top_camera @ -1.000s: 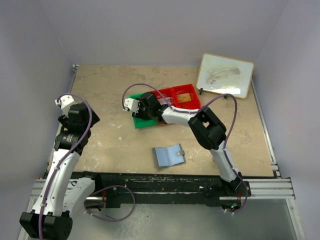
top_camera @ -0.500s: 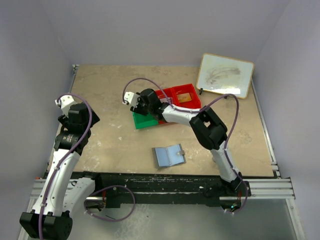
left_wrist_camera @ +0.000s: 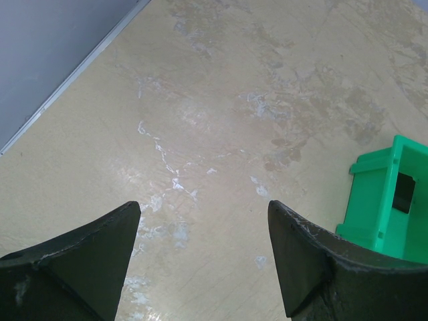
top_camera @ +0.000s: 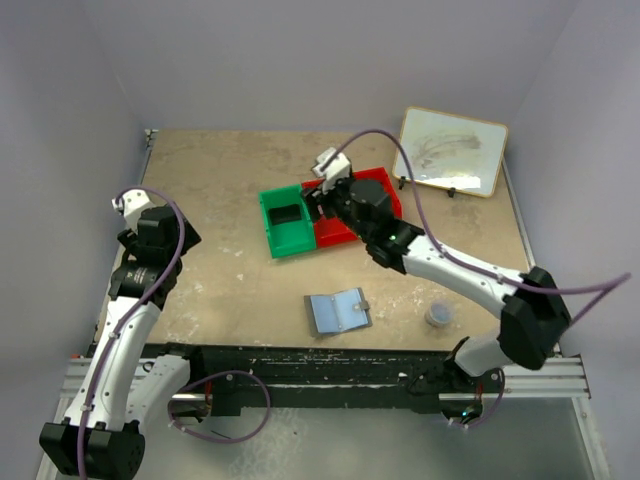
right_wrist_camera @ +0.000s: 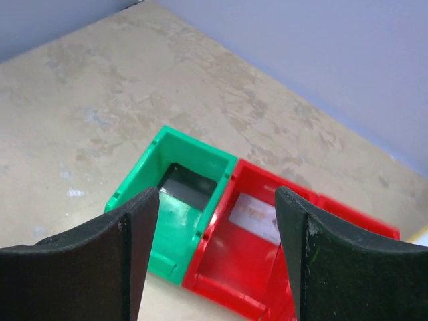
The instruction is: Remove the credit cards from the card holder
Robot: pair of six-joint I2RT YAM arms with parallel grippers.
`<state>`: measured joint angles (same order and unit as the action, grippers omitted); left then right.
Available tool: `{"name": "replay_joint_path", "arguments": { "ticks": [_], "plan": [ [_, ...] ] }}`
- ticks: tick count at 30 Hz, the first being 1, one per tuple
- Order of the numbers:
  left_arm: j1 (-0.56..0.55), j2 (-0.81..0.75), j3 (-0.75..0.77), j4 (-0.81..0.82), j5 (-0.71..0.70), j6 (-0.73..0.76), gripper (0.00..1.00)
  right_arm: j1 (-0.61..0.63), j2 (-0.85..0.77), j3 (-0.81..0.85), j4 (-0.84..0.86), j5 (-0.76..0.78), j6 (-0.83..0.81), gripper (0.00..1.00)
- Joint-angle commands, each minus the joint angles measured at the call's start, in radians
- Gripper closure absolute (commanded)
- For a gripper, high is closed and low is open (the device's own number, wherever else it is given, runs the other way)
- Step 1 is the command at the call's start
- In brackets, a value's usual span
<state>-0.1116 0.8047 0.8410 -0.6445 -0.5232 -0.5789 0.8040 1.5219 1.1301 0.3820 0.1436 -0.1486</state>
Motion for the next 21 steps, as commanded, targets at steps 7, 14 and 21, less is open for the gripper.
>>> {"name": "replay_joint_path", "arguments": {
  "ticks": [7,14,21],
  "plan": [
    [0.006,0.0,0.006,0.039,0.004,0.027,0.25,-0.019,-0.218,-0.204,-0.341,0.182,0.528,0.05],
    [0.006,0.014,0.004,0.038,0.002,0.027,0.25,-0.019,-0.403,-0.367,-0.433,0.168,0.741,0.0],
    [0.006,0.048,-0.008,0.066,0.114,0.029,0.25,-0.019,-0.526,-0.473,-0.528,0.111,0.891,0.0]
  ]
}}
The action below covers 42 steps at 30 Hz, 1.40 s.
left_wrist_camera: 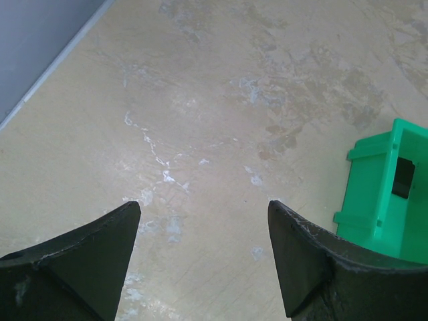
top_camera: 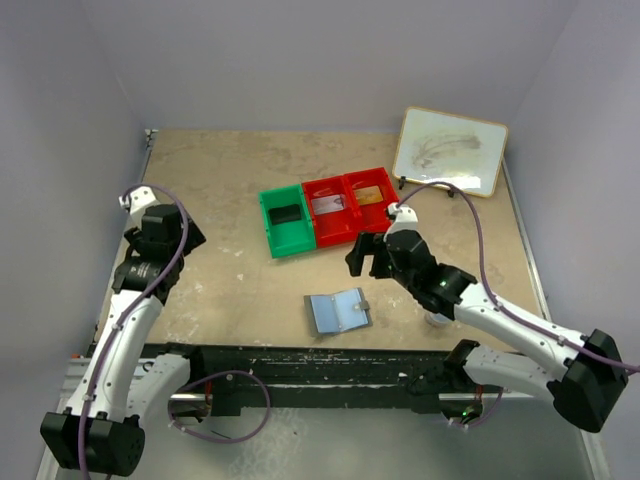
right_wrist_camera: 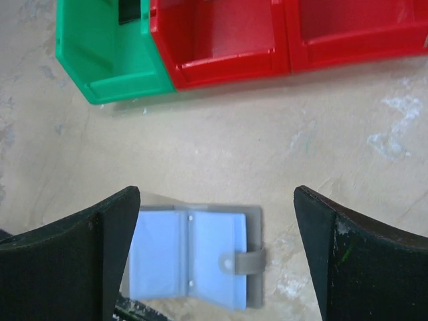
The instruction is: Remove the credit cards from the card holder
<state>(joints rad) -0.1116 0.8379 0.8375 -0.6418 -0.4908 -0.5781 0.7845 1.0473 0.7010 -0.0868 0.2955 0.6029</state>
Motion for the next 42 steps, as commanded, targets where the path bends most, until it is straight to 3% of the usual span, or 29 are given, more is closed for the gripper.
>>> {"name": "replay_joint_path", "arguments": {
  "ticks": [1,3,5,8,11,21,28,35,42],
  "plan": [
    [0.005,0.023,-0.003,0.065,0.105,0.025,0.25,0.001,-0.062,-0.062,-0.054,-0.07,0.151,0.0],
    [0.006,0.037,0.003,0.058,0.155,0.003,0.27,0.001,-0.076,-0.092,-0.063,-0.109,0.186,0.0],
    [0.003,0.027,-0.03,0.108,0.343,0.009,0.35,0.001,-0.084,-0.112,-0.078,-0.145,0.224,0.0],
    [-0.058,0.003,-0.055,0.134,0.527,-0.071,0.35,0.001,-0.084,-0.132,-0.093,-0.201,0.262,0.0],
    [-0.221,-0.078,-0.106,0.164,0.449,-0.172,0.3,0.001,-0.082,-0.148,-0.089,-0.217,0.271,0.0],
    [-0.489,-0.08,-0.262,0.253,0.427,-0.312,0.26,0.001,-0.113,-0.215,-0.06,-0.244,0.33,0.1],
    [-0.679,0.068,-0.325,0.445,0.354,-0.422,0.28,0.001,-0.106,-0.265,-0.003,-0.329,0.332,0.26],
    [-0.854,0.239,-0.313,0.519,0.242,-0.49,0.32,0.001,-0.038,-0.286,0.047,-0.35,0.349,0.33],
    [-0.946,0.328,-0.33,0.583,0.204,-0.557,0.4,0.001,0.0,-0.304,0.053,-0.363,0.347,0.36]
  ]
}}
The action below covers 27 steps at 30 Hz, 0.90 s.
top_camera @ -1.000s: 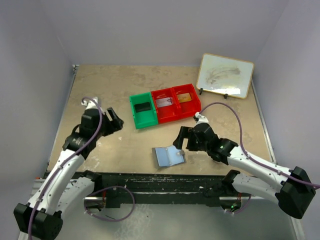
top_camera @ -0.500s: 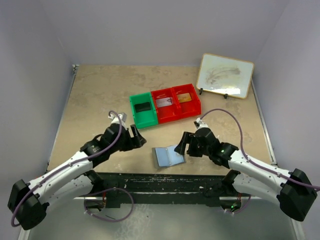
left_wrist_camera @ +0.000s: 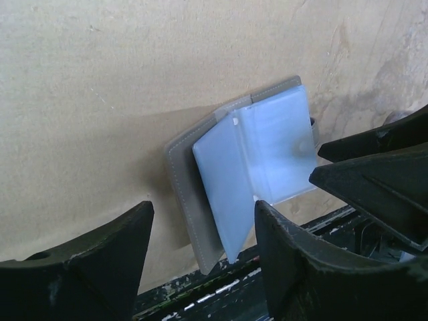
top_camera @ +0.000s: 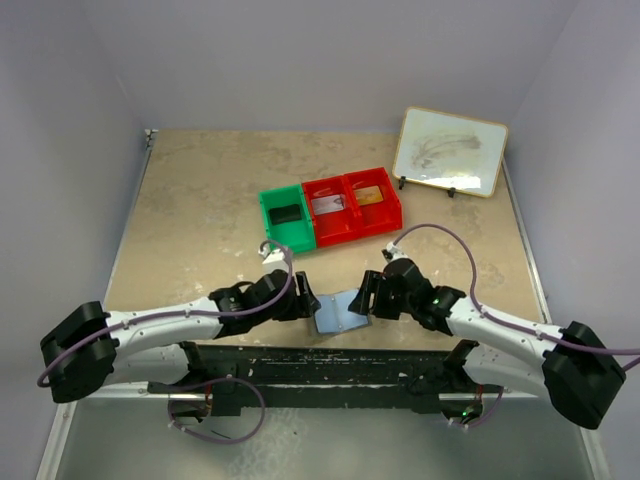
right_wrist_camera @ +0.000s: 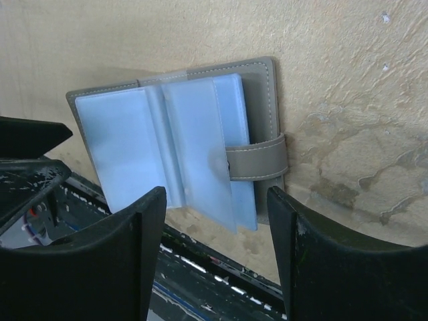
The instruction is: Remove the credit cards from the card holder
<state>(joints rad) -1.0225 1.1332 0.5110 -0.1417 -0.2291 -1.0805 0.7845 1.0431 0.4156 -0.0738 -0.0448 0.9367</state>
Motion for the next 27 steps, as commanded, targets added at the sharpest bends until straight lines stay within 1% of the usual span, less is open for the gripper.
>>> {"name": "replay_joint_path", "arguments": {
  "ticks": [1,7,12,15,18,20,24,25,27],
  "plan": [
    [-0.044,0.045,-0.002,0.083,-0.062,-0.06,0.42,0.001,0.009,-0.025,0.043,-0.039,0.017,0.36],
    [-0.071,0.071,-0.001,0.077,-0.082,-0.067,0.62,0.001,0.055,-0.028,0.074,-0.049,0.021,0.38],
    [-0.084,0.079,-0.017,0.089,-0.073,-0.055,0.8,0.001,0.081,-0.031,0.142,-0.079,0.005,0.43],
    [-0.095,0.084,-0.035,0.113,-0.074,-0.054,0.91,0.001,0.087,-0.049,0.196,-0.135,0.032,0.48],
    [-0.102,0.089,-0.057,0.128,-0.09,-0.069,0.98,0.001,0.085,-0.06,0.241,-0.153,0.054,0.52],
    [-0.104,0.091,-0.07,0.139,-0.098,-0.076,1.0,0.001,0.083,-0.065,0.269,-0.154,0.066,0.62],
    [-0.105,0.102,-0.072,0.148,-0.099,-0.067,1.0,0.001,0.097,-0.05,0.328,-0.154,0.053,0.66],
    [-0.105,0.105,-0.069,0.148,-0.099,-0.067,1.0,0.001,0.106,-0.042,0.347,-0.152,0.046,0.69],
    [-0.106,0.107,-0.069,0.15,-0.103,-0.067,1.0,0.001,0.134,-0.021,0.362,-0.175,0.029,0.95]
  ]
}}
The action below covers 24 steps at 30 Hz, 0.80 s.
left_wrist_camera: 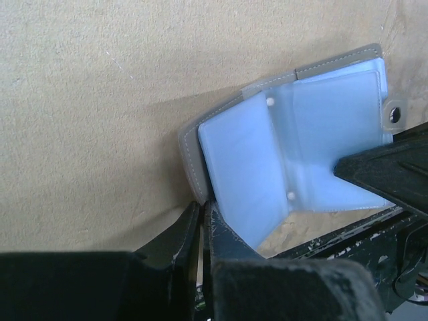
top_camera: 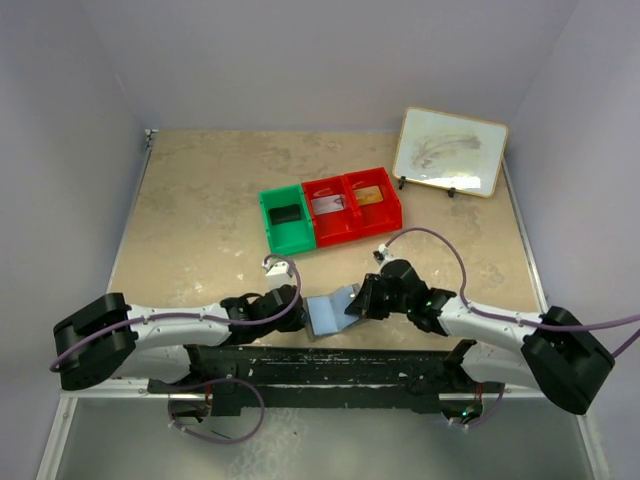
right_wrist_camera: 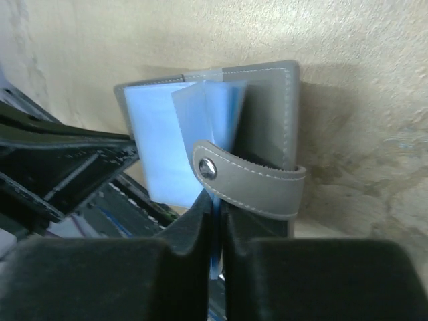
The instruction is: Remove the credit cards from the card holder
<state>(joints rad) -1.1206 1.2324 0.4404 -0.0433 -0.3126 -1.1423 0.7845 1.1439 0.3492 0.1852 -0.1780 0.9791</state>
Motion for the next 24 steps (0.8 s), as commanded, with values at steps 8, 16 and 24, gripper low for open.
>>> {"name": "replay_joint_path", "arguments": {
  "ticks": [8,16,24],
  "plan": [
    [-0.008,0.005,0.019,0.061,-0.045,0.003,1.0,0.001,0.083,0.017,0.227,-0.198,0.008,1.0],
    [-0.008,0.006,0.031,0.053,-0.054,0.01,1.0,0.001,0.193,0.078,0.17,-0.225,-0.036,0.92],
    [-0.008,-0.034,0.027,0.048,-0.066,0.008,1.0,0.001,0.053,0.25,-0.297,0.137,-0.151,0.63]
  ]
}}
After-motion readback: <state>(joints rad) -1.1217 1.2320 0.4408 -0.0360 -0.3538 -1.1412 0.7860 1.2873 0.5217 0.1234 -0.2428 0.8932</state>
